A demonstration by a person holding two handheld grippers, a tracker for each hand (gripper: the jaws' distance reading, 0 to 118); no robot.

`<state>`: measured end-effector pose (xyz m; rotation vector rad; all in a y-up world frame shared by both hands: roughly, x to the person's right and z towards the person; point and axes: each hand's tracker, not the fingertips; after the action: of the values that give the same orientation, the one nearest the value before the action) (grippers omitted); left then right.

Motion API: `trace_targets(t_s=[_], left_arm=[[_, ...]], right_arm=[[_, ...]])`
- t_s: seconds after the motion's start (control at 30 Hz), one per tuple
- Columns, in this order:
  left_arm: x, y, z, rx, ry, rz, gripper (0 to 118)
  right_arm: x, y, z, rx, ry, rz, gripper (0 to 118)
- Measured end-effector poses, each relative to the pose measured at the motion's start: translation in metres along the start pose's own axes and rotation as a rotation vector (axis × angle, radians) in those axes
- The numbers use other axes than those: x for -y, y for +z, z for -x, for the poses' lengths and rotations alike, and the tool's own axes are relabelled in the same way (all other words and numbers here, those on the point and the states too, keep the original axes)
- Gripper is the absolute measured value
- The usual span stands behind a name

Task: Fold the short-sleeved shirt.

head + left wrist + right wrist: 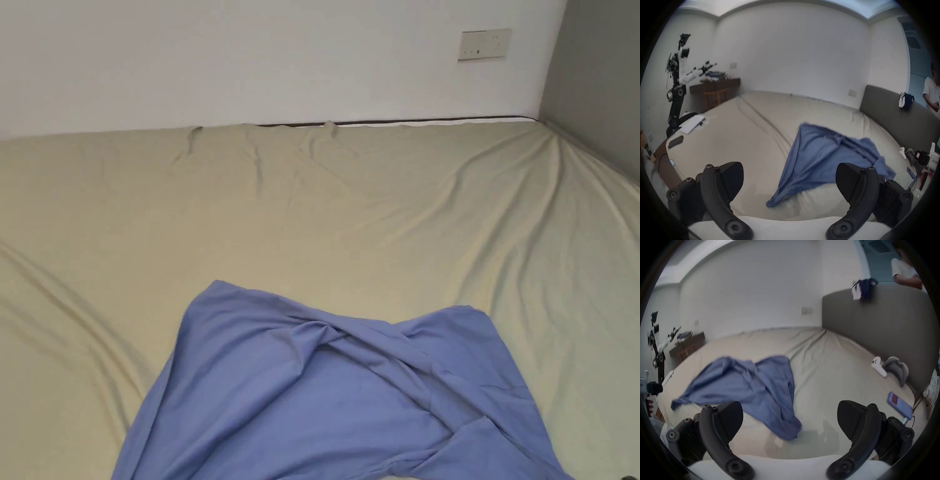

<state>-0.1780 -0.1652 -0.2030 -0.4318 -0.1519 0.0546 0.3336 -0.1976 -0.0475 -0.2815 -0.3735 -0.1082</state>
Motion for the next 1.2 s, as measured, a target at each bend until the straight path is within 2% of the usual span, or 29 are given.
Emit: trace_targets(t_s=[0.03, 0.07, 0.1, 0.13, 0.17, 0.2, 0.23, 0.27, 0.3, 0.33, 0.43, 0.47, 0.7, 0.97, 1.2], left_arm=[[-0.007, 0.012, 0.0, 0.01, 0.005, -0.036, 96], [-0.012, 0.018, -0.001, 0.026, -0.006, -0.09, 96], [-0.018, 0.023, -0.004, 0.028, -0.027, -0.116, 72], [-0.024, 0.026, -0.008, -0.005, -0.064, -0.133, 37], [-0.03, 0.03, -0.015, -0.042, -0.087, -0.165, 0], [-0.033, 0.035, -0.014, -0.053, -0.09, -0.208, 0], [-0.038, 0.035, -0.014, -0.028, -0.087, -0.18, 0], [-0.041, 0.036, -0.015, -0.032, -0.097, -0.174, 0], [-0.036, 0.034, -0.014, -0.039, -0.11, -0.179, 0], [-0.034, 0.034, -0.013, -0.035, -0.122, -0.186, 0], [-0.036, 0.037, -0.027, 0.008, -0.099, -0.172, 0], [-0.035, 0.036, -0.03, 0.006, -0.101, -0.173, 0], [-0.042, 0.0, -0.042, 0.079, -0.113, -0.146, 0], [-0.07, -0.108, -0.075, 0.155, -0.191, -0.093, 0], [-0.094, -0.256, -0.104, 0.157, -0.228, 0.022, 0]], right_arm=[[-0.007, 0.008, 0.004, 0.003, -0.013, -0.002, 114], [-0.013, 0.016, 0.006, -0.014, -0.028, -0.042, 114], [-0.017, 0.022, 0.009, -0.011, -0.022, -0.066, 101], [-0.022, 0.027, 0.015, 0.011, 0.008, -0.085, 67], [-0.023, 0.027, 0.02, 0.048, 0.032, -0.089, 13], [-0.029, 0.038, 0.026, 0.113, 0.085, -0.138, 0], [-0.039, 0.041, 0.028, 0.02, 0.141, -0.206, 0], [-0.03, 0.036, 0.027, -0.031, -0.03, -0.003, 0], [-0.039, 0.043, 0.028, 0.041, 0.071, -0.182, 0], [-0.033, 0.044, 0.026, 0.025, 0.033, -0.118, 0], [-0.033, 0.049, 0.028, 0.02, 0.035, -0.119, 0], [-0.03, 0.046, 0.024, 0.014, 0.008, -0.098, 0], [-0.028, 0.044, 0.029, 0.015, 0.026, -0.085, 0], [-0.025, 0.025, 0.035, 0.022, 0.03, -0.051, 0], [-0.025, -0.006, 0.041, 0.044, 0.026, -0.019, 0]])
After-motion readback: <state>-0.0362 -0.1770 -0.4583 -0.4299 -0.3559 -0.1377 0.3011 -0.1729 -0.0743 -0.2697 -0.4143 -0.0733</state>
